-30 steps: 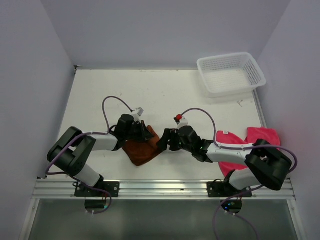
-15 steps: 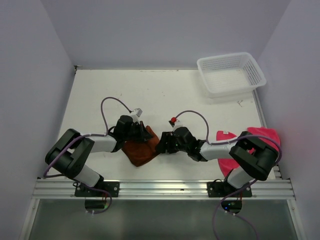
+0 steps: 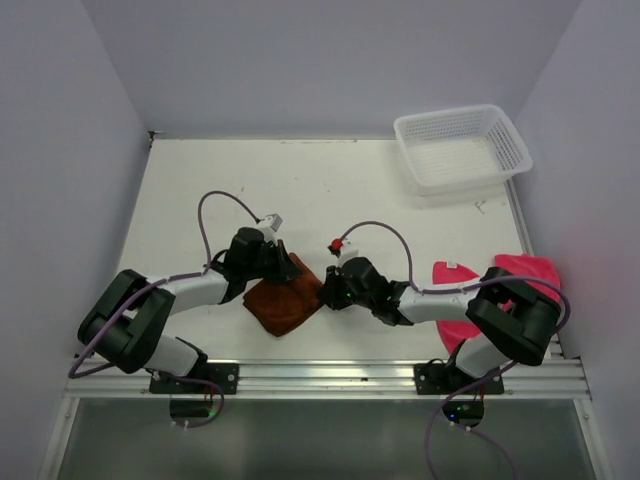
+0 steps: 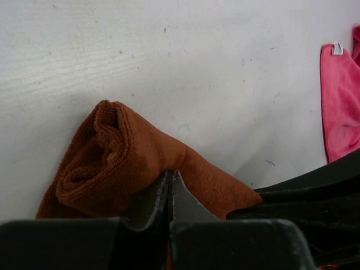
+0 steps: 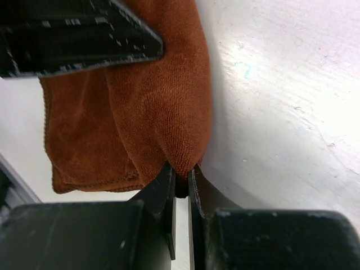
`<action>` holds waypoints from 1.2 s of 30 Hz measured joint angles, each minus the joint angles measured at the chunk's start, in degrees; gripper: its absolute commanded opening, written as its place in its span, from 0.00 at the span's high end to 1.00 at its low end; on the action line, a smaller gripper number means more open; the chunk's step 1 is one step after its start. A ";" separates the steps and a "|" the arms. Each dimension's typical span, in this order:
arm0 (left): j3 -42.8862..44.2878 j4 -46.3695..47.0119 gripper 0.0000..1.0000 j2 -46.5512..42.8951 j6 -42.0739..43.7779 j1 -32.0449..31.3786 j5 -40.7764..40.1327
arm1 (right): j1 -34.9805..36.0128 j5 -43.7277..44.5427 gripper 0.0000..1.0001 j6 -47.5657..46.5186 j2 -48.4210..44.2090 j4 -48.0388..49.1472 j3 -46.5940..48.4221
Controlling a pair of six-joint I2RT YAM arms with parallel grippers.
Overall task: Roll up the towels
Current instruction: Roll the towel
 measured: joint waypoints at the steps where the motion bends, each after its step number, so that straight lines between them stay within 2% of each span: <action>1: 0.66 -1.49 1.00 -0.79 0.24 0.02 -0.31 | 0.66 1.05 1.00 -0.94 -0.33 -1.03 0.37; 11: 8.70 -12.00 1.00 -8.41 2.54 2.05 -2.99 | 13.49 23.52 1.00 -12.52 0.31 -17.18 9.40; 23: 8.37 -12.63 1.00 -11.10 1.86 2.21 -1.03 | 25.66 51.12 1.00 -20.59 14.05 -28.76 21.99; 28: 6.86 -11.85 1.00 -11.10 1.79 2.03 0.31 | 29.75 56.70 1.00 -23.93 18.38 -30.27 24.63; 36: 1.38 -6.86 1.00 -10.84 1.25 0.90 1.75 | 32.89 58.90 1.00 -27.87 22.40 -31.50 28.20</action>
